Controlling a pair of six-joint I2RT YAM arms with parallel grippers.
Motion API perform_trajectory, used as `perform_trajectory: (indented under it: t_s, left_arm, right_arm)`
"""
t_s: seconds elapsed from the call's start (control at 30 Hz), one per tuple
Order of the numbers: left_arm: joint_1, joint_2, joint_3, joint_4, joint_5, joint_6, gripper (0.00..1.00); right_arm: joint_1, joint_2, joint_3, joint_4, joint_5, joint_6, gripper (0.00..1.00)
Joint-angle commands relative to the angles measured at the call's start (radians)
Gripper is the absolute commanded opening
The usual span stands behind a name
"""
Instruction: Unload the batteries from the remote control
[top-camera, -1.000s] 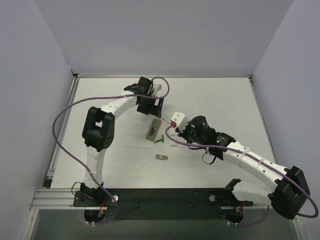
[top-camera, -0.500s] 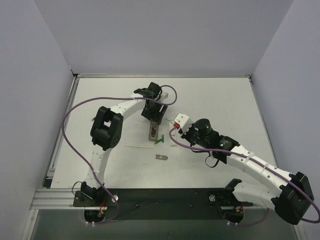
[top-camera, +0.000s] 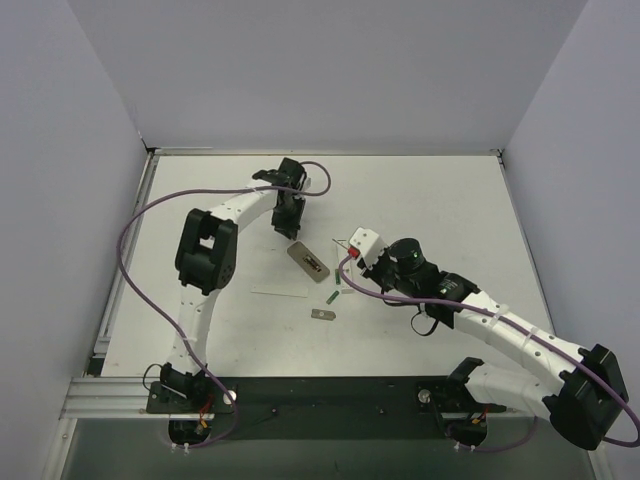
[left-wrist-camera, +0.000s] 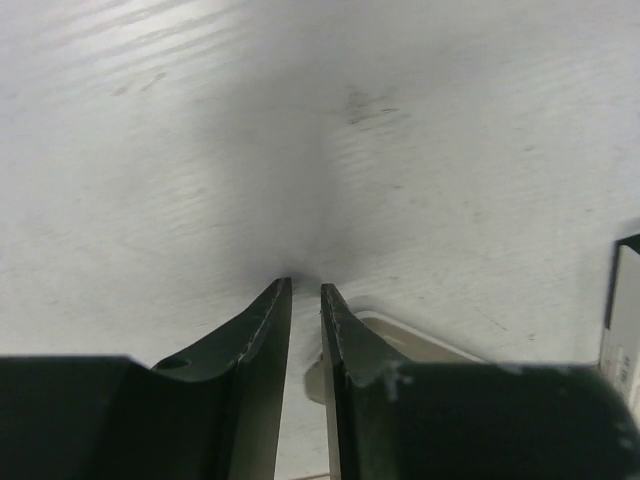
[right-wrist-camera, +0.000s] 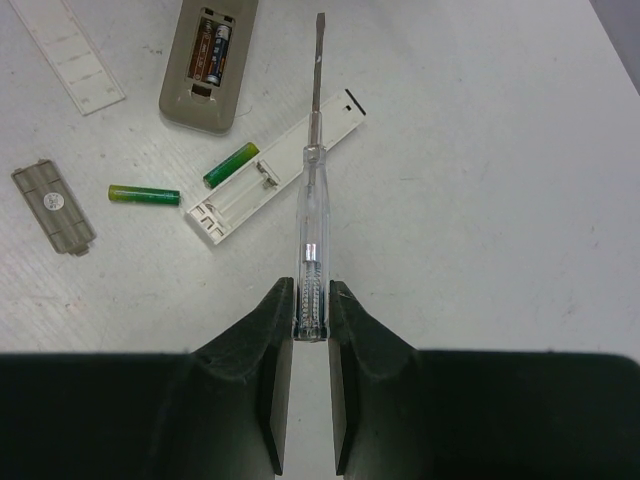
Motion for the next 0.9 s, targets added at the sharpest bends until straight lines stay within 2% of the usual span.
perform_trajectory:
  t_s: [0.0,0.27,0.37,0.57,0.7,0.87]
  left_arm:
    - [0.08,-0.121,-0.095,0.07,0.037,-0.089,0.29]
    - [0.102,-0.159,-0.143,0.105,0.084,-0.093,0.29]
    - [0.105,-0.156,-0.102,0.141,0.103,-0.083,0.29]
    - [0.091,-0.101,-0.043,0.181,0.297,-0.073,0.31]
    - [0.079,-0.085,-0.088,0.211,0.308,-0.065,0.29]
    - [0.079,-0.07,-0.128,0.233,0.334,-0.066,0.28]
  right_arm:
    - [-0.009,-0.01,-0.011,0.01,-0.022,0.018,0.0]
    - [0.034,0.047,-0.002,-0.016,-0.14,0.11,0.0]
    - [0.092,0.08,0.0,-0.028,-0.139,0.127,0.0]
    - [0.165,0.163,0.013,-0.085,-0.113,0.202,0.0]
    - [0.175,0.194,0.02,-0.08,-0.142,0.233,0.0]
    - [0.183,0.255,0.039,-0.074,-0.108,0.238,0.0]
